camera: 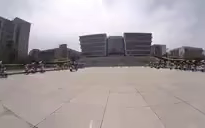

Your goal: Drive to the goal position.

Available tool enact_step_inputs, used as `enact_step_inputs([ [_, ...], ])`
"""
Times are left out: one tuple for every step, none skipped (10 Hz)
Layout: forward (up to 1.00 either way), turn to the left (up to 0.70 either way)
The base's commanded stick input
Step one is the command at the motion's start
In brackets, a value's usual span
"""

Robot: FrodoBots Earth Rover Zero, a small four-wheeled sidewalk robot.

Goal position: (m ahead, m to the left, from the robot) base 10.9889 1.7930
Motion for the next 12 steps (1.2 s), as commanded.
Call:
enact_step_inputs([
  [1.00, 0.00],
  [1.00, 0.00],
  [1.00, 0.00],
  [1.00, 0.00],
  [1.00, 0.00],
  [1.00, 0.00],
  [1.00, 0.00],
  [1.00, 0.00],
  [1.00, 0.00],
  [1.00, 0.00],
  [1.00, 0.00],
  [1.00, 0.00],
])
